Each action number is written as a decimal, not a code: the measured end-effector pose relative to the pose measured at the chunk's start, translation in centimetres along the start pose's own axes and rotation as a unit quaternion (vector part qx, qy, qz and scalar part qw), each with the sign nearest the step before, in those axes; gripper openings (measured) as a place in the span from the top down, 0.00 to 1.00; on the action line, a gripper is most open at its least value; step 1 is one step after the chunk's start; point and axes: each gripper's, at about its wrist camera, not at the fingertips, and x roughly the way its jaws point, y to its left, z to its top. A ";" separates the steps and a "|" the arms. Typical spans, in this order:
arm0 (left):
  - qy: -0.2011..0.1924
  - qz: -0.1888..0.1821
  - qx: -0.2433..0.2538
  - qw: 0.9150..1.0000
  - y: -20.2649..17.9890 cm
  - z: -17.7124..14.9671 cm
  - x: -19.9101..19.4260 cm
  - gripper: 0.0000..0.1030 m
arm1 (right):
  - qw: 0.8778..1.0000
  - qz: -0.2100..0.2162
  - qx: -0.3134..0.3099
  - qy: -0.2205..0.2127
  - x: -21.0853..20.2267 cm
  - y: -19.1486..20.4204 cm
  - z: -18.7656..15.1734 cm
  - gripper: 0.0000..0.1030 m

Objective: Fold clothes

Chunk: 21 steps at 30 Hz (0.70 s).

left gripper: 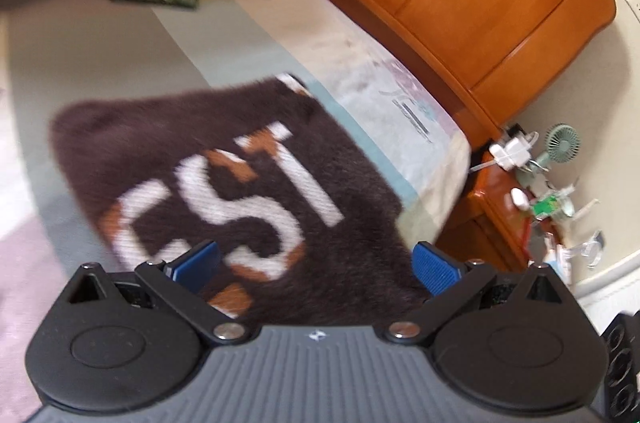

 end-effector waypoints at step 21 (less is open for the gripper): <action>-0.072 0.039 -0.041 0.996 4.9 -5.0 -4.2 0.01 | 0.996 0.076 -0.026 0.029 2.5 2.7 -0.9 0.00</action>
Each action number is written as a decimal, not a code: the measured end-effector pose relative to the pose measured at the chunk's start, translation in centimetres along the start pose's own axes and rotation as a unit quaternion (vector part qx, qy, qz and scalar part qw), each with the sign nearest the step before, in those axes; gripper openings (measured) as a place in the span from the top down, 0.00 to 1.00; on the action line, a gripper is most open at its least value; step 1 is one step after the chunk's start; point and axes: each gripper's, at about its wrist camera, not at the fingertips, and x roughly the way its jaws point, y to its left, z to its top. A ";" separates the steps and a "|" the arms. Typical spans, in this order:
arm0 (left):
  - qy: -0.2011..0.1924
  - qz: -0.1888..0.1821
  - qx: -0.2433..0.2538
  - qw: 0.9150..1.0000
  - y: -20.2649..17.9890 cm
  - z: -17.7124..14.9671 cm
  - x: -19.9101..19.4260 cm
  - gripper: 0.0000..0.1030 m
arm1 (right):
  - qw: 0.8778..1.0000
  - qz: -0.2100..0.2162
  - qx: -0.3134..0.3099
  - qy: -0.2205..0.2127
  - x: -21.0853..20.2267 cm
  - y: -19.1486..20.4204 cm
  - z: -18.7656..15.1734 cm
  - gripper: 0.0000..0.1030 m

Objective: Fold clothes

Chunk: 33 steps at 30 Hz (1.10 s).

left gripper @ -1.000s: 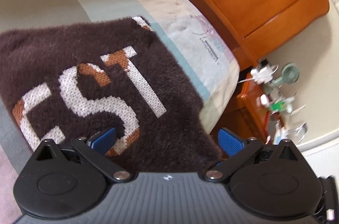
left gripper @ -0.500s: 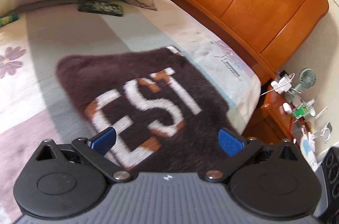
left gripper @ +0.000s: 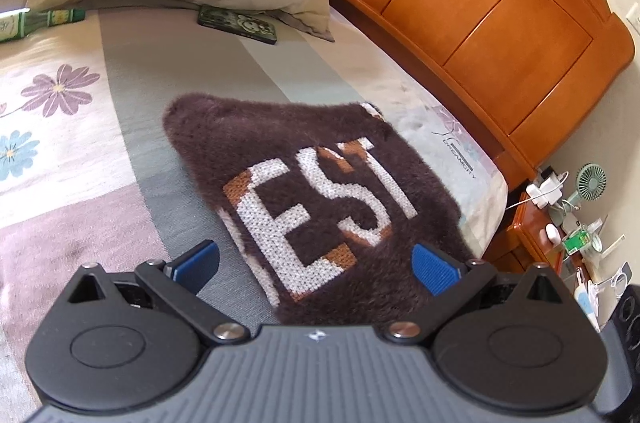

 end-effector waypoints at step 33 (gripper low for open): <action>0.007 -0.025 -0.051 0.998 2.2 -1.1 -0.1 0.01 | 0.995 -0.095 -0.002 0.013 1.8 -8.2 -1.1 0.00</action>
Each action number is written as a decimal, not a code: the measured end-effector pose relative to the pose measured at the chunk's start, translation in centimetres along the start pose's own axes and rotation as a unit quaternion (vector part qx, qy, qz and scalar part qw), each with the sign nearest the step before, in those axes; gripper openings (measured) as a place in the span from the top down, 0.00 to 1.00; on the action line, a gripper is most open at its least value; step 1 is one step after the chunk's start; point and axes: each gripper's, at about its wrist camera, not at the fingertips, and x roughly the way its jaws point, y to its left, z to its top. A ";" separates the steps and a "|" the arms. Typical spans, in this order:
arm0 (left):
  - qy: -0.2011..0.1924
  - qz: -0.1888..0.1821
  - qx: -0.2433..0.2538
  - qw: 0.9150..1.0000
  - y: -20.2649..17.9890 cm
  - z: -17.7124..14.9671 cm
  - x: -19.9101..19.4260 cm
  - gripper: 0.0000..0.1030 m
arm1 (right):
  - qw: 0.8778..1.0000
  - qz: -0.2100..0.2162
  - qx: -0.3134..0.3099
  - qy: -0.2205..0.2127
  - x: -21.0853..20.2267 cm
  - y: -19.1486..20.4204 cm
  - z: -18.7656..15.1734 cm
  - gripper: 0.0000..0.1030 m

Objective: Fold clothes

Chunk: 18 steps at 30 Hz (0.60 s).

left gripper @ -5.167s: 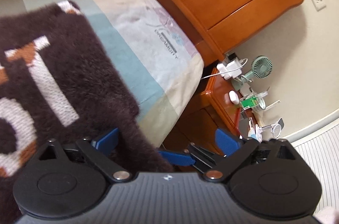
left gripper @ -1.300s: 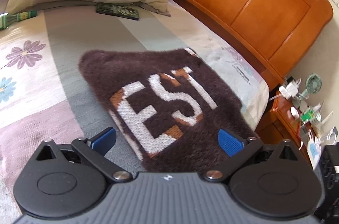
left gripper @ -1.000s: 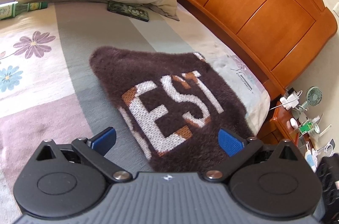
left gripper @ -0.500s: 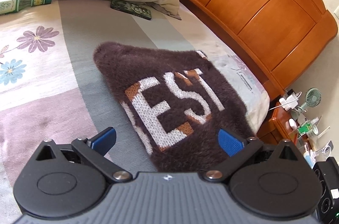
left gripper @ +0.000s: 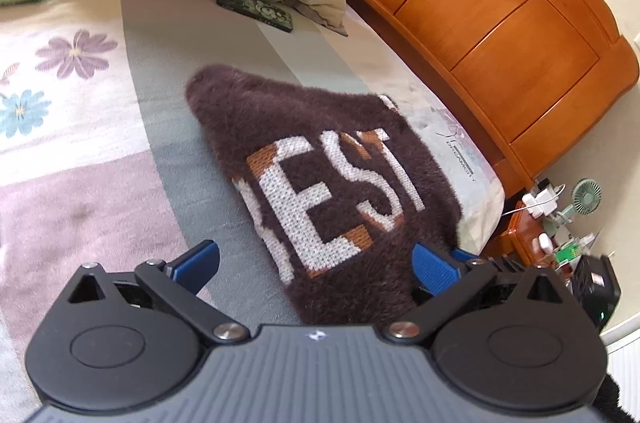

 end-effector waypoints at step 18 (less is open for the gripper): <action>-0.015 -0.051 -0.094 0.994 2.1 0.3 1.6 0.01 | 0.996 0.086 0.004 -0.002 3.4 -2.0 4.6 0.00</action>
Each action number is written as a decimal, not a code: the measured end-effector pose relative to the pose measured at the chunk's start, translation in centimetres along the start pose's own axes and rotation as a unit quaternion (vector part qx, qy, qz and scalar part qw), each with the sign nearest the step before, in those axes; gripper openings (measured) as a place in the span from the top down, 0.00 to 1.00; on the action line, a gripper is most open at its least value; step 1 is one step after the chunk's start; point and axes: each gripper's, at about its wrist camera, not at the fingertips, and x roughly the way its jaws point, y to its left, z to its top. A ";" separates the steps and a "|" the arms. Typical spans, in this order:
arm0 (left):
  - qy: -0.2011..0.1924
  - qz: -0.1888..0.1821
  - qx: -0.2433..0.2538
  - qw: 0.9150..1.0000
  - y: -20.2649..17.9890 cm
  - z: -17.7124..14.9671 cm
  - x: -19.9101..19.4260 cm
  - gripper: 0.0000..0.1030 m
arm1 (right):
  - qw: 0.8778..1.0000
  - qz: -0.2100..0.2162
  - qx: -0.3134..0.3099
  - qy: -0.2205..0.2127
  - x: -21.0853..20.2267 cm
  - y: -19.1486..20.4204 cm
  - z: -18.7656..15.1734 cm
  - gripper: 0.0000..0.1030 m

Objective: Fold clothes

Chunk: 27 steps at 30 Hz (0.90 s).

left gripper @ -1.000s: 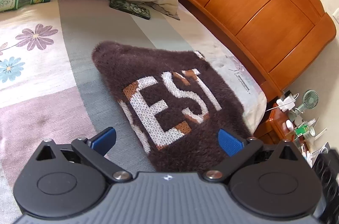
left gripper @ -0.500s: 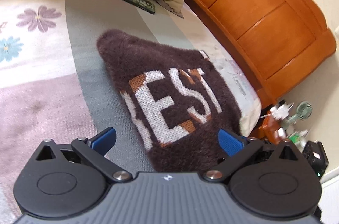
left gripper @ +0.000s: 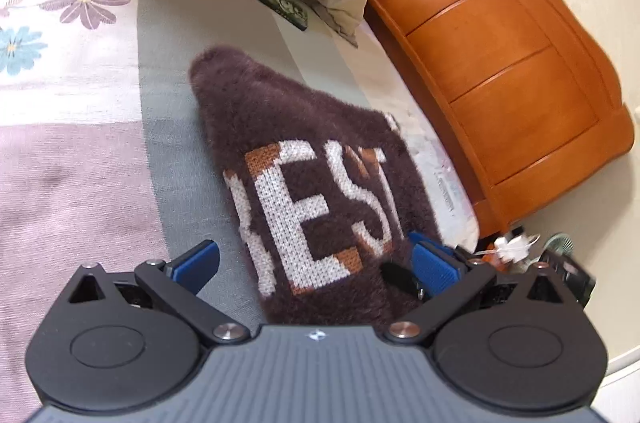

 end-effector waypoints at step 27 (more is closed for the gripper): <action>0.009 0.015 -0.007 1.000 -1.7 0.8 3.3 0.01 | 0.981 0.094 0.171 0.005 -4.1 -12.4 4.0 0.00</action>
